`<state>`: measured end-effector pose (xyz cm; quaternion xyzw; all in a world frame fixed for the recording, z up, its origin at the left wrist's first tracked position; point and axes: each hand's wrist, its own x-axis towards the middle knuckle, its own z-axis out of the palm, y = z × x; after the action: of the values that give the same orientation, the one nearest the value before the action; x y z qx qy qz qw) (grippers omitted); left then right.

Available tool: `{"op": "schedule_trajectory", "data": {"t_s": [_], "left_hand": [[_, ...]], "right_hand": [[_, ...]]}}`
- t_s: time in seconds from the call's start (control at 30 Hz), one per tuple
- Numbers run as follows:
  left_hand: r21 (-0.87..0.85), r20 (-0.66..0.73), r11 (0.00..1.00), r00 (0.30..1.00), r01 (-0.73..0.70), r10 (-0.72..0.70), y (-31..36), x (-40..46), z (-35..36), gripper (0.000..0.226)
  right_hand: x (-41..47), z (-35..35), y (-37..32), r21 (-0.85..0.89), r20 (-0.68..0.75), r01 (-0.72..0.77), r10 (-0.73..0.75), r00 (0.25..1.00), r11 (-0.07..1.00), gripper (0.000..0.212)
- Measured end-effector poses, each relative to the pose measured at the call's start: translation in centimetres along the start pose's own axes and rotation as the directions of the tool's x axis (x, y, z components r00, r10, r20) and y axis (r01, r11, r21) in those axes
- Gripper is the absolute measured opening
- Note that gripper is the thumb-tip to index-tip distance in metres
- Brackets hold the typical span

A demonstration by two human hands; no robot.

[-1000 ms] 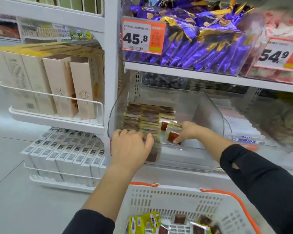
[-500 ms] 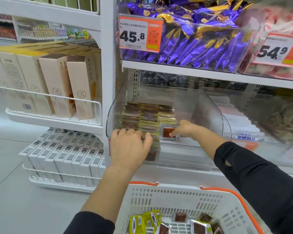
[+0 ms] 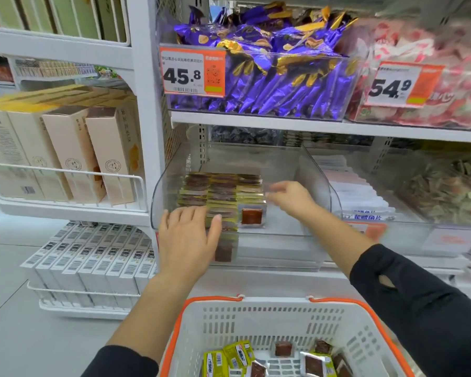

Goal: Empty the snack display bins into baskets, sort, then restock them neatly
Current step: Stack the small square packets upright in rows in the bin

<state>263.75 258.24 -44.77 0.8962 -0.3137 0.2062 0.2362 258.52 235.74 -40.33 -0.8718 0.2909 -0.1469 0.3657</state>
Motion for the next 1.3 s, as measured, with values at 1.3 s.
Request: {"op": "schedule_trajectory", "data": {"t_s": [1.3], "left_hand": [[0.066, 0.964, 0.964, 0.235, 0.259, -0.129, 0.6, -31.3, 23.8, 0.062]], "right_hand": [[-24.2, 18.6, 32.5, -0.655, 0.654, -0.062, 0.605, 0.454, 0.753, 0.045]]}}
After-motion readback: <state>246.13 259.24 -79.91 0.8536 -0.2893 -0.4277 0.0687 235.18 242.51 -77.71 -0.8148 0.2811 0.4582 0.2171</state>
